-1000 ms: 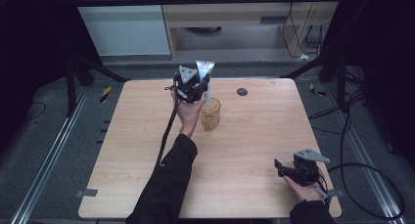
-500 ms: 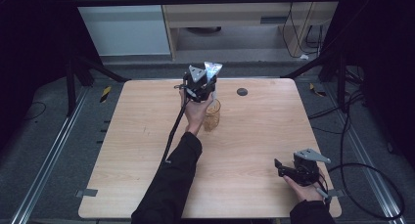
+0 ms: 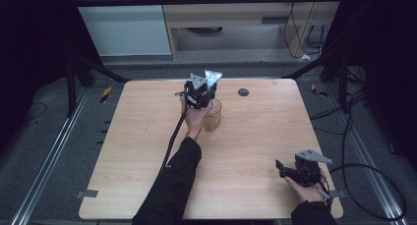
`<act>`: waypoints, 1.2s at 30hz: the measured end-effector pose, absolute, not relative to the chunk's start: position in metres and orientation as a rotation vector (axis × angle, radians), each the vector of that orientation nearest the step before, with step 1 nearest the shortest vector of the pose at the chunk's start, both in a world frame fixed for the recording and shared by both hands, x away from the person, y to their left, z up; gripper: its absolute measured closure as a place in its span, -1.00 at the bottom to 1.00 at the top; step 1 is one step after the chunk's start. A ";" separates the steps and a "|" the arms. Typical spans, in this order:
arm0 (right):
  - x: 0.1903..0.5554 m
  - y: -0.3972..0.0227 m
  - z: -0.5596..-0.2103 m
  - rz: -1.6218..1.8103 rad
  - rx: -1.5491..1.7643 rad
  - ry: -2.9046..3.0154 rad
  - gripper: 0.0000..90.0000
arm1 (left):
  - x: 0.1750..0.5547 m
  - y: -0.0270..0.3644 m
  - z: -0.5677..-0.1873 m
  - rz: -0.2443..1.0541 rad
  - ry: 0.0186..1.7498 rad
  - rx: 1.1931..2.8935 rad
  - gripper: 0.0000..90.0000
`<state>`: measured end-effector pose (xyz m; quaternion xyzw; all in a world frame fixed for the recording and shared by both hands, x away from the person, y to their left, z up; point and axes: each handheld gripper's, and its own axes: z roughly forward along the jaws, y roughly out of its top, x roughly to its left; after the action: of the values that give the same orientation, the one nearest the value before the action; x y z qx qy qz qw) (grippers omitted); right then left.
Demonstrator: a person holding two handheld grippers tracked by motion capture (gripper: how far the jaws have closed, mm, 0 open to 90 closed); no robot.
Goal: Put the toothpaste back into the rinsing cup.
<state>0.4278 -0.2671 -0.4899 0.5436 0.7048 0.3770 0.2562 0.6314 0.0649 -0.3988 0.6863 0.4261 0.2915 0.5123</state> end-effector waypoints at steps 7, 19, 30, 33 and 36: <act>0.428 -0.267 -0.490 1.020 1.465 1.917 -0.51 | 0.627 0.065 -0.412 0.686 1.034 1.662 0.58; 0.428 -0.267 -0.490 1.011 1.464 1.918 -0.51 | 0.621 0.071 -0.430 0.662 1.051 1.684 0.56; 0.428 -0.266 -0.491 1.010 1.463 1.921 -0.52 | 0.615 0.077 -0.440 0.637 1.060 1.720 0.52; 0.428 -0.266 -0.491 1.009 1.464 1.919 -0.52 | 0.613 0.078 -0.444 0.637 1.068 1.731 0.49; 0.428 -0.265 -0.491 1.010 1.463 1.921 -0.52 | 0.611 0.081 -0.446 0.631 1.066 1.724 0.47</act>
<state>0.4279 -0.2653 -0.4907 0.5400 0.7089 0.3726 0.2590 0.6109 0.0810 -0.4458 0.7090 0.4384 0.2594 0.4877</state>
